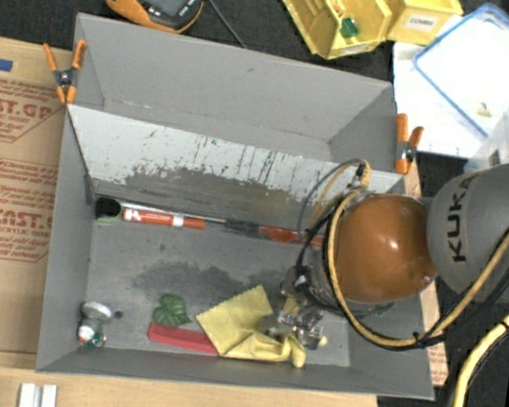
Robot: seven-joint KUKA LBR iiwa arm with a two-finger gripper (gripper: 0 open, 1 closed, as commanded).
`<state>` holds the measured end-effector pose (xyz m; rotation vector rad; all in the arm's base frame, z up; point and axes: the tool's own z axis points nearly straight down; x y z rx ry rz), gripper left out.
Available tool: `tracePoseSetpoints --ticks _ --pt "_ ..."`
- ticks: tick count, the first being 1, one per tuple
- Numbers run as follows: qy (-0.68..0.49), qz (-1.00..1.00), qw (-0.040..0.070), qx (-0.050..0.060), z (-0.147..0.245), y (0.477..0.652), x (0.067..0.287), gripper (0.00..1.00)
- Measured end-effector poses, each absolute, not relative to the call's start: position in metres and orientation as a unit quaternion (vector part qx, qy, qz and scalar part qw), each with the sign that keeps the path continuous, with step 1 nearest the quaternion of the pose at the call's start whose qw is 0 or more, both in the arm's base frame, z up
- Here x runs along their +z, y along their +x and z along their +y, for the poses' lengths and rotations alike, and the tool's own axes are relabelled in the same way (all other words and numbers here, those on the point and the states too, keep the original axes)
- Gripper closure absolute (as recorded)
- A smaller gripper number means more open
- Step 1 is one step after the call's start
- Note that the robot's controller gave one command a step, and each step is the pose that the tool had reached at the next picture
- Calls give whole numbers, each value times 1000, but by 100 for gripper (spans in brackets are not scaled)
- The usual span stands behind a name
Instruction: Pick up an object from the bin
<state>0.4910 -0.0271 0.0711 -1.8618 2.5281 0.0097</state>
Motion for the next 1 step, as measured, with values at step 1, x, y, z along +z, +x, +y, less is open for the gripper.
tracePoseSetpoints --ticks 1 --pt "-593 805 0 5 -26 490 98 100"
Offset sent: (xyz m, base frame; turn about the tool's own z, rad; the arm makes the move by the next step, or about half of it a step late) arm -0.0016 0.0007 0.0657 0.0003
